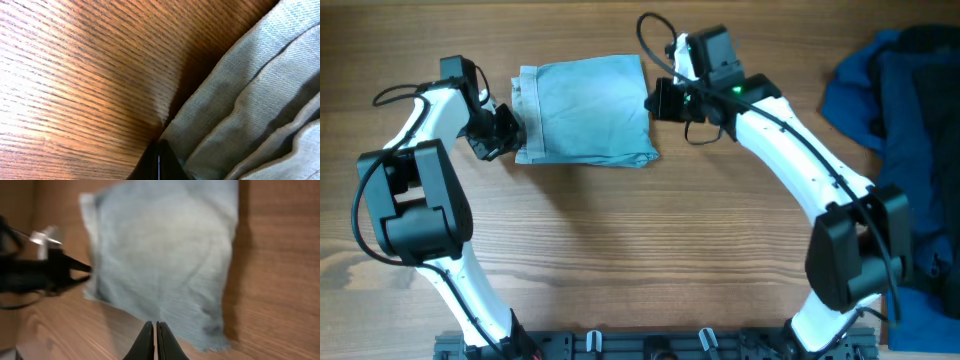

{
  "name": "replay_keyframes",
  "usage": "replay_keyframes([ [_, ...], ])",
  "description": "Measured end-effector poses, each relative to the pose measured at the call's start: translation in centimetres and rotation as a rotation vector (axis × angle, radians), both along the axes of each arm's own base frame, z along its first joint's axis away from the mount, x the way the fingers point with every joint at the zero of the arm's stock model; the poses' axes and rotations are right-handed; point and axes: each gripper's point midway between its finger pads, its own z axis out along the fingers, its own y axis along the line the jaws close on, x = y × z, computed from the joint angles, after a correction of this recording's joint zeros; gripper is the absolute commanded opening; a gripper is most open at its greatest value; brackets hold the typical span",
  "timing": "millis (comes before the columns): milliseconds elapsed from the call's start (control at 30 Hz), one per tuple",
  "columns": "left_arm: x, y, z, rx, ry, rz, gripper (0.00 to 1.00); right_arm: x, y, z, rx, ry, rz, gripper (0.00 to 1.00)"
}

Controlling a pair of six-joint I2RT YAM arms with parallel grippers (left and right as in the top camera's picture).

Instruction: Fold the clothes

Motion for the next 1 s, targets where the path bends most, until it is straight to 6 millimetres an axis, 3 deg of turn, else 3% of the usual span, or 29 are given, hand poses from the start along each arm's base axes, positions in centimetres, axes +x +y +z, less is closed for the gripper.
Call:
replay_keyframes([
  [133, 0.0, 0.0, 0.0, 0.002, 0.000, 0.005, 0.04, -0.8, -0.1, -4.5, -0.062, 0.067, 0.028, 0.04],
  [200, -0.1, 0.0, 0.1, 0.001, 0.007, 0.007, 0.04, -1.4, -0.4, -9.0, -0.114, 0.143, 0.054, 0.04],
  [333, -0.3, 0.0, 1.5, -0.003, 0.039, 0.018, 0.04, -2.7, -0.2, -13.7, -0.118, 0.245, 0.102, 0.05],
  [400, 0.9, 0.1, 3.5, 0.001, -0.020, 0.021, 0.04, -2.8, -0.1, -13.6, -0.101, 0.251, 0.110, 0.04],
  [500, 4.0, -0.5, 9.9, -0.010, -0.232, 0.008, 0.05, -3.4, -0.6, -13.7, -0.125, 0.287, 0.109, 0.04],
  [567, 6.0, -2.2, 14.0, -0.032, -0.384, -0.032, 0.10, -3.9, -1.5, -13.4, -0.175, 0.305, 0.093, 0.04],
  [633, 7.9, -6.3, 16.9, -0.078, -0.517, -0.121, 0.11, -4.2, -2.3, -11.4, -0.212, 0.293, 0.080, 0.04],
  [733, 9.4, -11.5, 17.5, -0.122, -0.604, -0.228, 0.11, -3.4, -1.7, -6.3, -0.176, 0.177, 0.077, 0.04],
  [800, 10.1, -15.2, 17.4, -0.141, -0.651, -0.295, 0.11, -3.0, 0.0, -2.4, -0.124, 0.085, 0.092, 0.04],
  [867, 10.3, -17.3, 16.2, -0.140, -0.644, -0.326, 0.09, -3.4, 1.0, -2.3, -0.108, 0.084, 0.112, 0.04],
  [1000, 11.8, -17.2, 14.0, -0.113, -0.649, -0.309, 0.05, -3.7, 2.6, -3.3, -0.088, 0.102, 0.117, 0.04],
])
